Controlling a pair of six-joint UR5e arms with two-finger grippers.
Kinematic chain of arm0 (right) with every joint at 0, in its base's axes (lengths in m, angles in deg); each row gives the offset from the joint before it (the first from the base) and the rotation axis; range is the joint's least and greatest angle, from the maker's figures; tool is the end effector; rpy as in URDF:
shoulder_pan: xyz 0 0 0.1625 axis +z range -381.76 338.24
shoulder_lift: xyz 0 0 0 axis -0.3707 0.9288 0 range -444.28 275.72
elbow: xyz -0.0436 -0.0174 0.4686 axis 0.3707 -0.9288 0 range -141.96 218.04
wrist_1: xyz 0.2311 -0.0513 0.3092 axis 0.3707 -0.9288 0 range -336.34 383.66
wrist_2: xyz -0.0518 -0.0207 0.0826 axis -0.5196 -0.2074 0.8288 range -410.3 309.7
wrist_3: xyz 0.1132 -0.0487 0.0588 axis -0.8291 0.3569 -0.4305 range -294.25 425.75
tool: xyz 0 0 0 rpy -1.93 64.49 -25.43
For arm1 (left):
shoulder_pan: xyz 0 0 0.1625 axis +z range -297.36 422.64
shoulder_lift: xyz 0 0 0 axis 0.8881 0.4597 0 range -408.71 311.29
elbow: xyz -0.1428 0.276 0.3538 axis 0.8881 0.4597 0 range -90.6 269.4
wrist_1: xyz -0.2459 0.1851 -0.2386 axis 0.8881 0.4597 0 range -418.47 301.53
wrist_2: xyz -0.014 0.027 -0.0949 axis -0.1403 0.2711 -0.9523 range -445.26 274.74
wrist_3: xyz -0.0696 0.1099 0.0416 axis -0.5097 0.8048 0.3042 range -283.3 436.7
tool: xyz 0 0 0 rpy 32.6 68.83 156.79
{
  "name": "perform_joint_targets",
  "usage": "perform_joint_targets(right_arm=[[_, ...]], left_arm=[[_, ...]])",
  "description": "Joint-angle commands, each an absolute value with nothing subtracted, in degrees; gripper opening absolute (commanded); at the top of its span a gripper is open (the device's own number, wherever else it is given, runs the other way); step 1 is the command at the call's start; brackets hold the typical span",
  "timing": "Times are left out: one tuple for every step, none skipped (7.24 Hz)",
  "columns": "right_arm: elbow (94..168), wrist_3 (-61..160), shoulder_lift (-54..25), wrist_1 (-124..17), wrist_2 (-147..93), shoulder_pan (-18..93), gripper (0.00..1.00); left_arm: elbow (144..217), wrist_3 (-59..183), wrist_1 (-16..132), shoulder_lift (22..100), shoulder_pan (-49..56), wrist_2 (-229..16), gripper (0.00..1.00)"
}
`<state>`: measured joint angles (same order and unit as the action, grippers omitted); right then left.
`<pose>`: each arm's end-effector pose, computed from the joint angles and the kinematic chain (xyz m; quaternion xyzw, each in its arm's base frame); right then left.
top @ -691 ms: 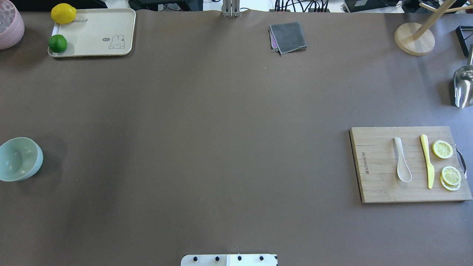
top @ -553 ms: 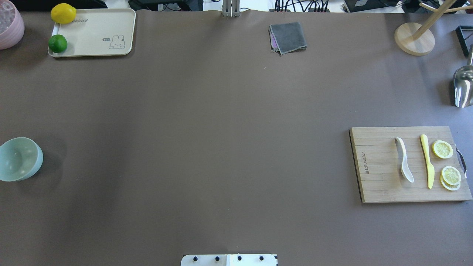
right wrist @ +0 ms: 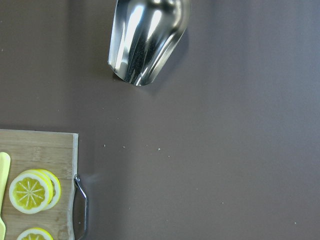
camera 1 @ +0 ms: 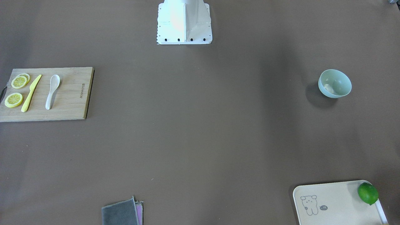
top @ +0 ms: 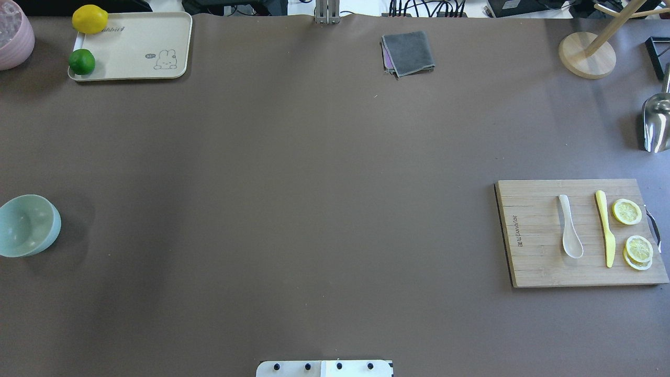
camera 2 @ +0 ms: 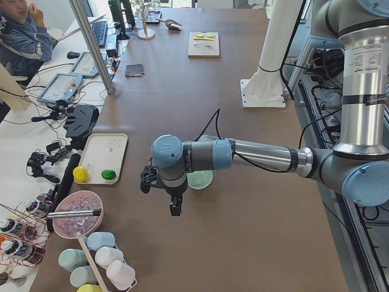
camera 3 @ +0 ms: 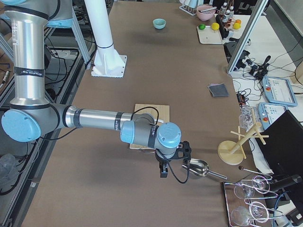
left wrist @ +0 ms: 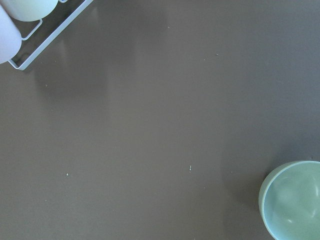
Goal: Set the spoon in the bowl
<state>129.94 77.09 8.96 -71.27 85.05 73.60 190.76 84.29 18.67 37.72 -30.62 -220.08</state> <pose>0.0760 -0.4225 0.7475 0.0060 -0.3881 -0.0270 0.9212 -0.0610 -0.4210 0.6882 -0.0048 0.3830 0.0181 0.9235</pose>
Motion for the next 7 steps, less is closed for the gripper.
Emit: perform_joint_targets(right_arm=[[130.24,77.09,8.97,-71.26,85.14,73.6,1.0],[130.24,77.18,8.89,-71.26,85.31,73.6,1.0],[130.15,77.35,8.8,-71.26,86.27,73.6,1.0],[130.24,77.35,9.06,-71.26,88.37,73.6,1.0],[130.33,77.18,9.06,-71.18,88.65,73.6,1.0],[130.68,77.18,9.06,-71.18,88.65,73.6,1.0],[130.85,77.18,8.98,-71.18,88.65,73.6,1.0]], left_arm=[[191.0,84.34,18.7,37.69,-30.62,-220.08,0.98],[191.09,84.34,18.7,37.6,-30.7,-220.08,0.98],[191.18,84.34,18.87,37.6,-30.62,-220.25,0.98],[191.88,84.26,19.4,37.69,-30.7,-220.26,0.98],[192.14,84.26,19.4,37.6,-30.7,-220.17,0.98],[193.28,84.26,19.4,38.82,-30.79,-218.69,0.98],[195.81,84.08,19.66,37.79,-30.97,-218.85,0.98]])
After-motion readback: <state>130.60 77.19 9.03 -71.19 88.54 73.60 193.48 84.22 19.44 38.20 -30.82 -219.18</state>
